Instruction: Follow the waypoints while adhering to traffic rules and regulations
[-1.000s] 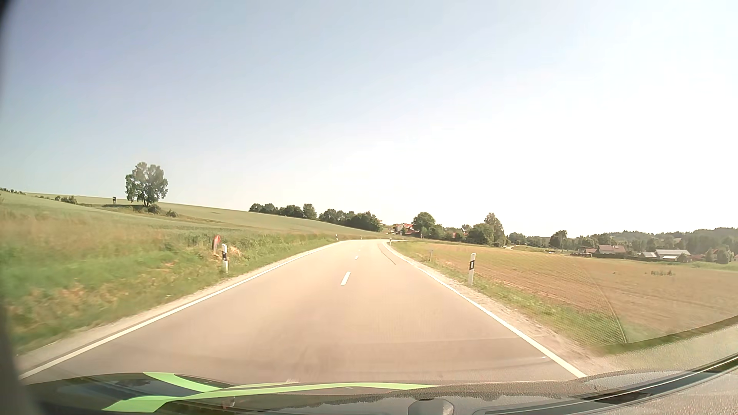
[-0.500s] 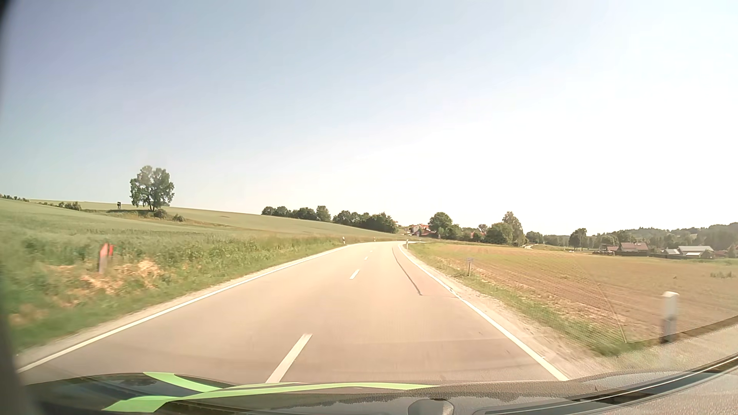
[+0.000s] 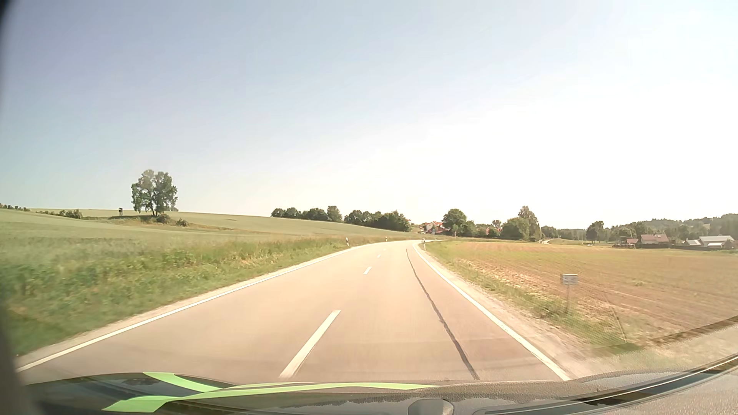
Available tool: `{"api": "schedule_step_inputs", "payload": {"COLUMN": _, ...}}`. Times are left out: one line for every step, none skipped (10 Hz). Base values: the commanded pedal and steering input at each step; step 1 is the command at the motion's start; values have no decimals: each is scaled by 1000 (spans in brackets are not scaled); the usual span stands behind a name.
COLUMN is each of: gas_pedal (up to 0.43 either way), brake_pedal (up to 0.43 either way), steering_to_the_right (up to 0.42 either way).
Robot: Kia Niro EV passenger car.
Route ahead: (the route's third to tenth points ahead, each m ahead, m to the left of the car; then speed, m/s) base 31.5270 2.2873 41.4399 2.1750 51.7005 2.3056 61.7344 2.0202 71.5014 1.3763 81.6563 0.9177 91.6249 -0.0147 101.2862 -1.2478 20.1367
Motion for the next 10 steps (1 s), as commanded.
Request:
{"api": "schedule_step_inputs", "payload": {"gas_pedal": 311, "brake_pedal": 0, "steering_to_the_right": -10}}
{"api": "schedule_step_inputs", "payload": {"gas_pedal": 319, "brake_pedal": 0, "steering_to_the_right": -8}}
{"api": "schedule_step_inputs", "payload": {"gas_pedal": 319, "brake_pedal": 0, "steering_to_the_right": -3}}
{"api": "schedule_step_inputs", "payload": {"gas_pedal": 311, "brake_pedal": 0, "steering_to_the_right": 0}}
{"api": "schedule_step_inputs", "payload": {"gas_pedal": 280, "brake_pedal": 0, "steering_to_the_right": 3}}
{"api": "schedule_step_inputs", "payload": {"gas_pedal": 268, "brake_pedal": 0, "steering_to_the_right": 3}}
{"api": "schedule_step_inputs", "payload": {"gas_pedal": 240, "brake_pedal": 0, "steering_to_the_right": 3}}
{"api": "schedule_step_inputs", "payload": {"gas_pedal": 240, "brake_pedal": 0, "steering_to_the_right": 3}}
{"api": "schedule_step_inputs", "payload": {"gas_pedal": 240, "brake_pedal": 0, "steering_to_the_right": 3}}
{"api": "schedule_step_inputs", "payload": {"gas_pedal": 240, "brake_pedal": 0, "steering_to_the_right": 3}}
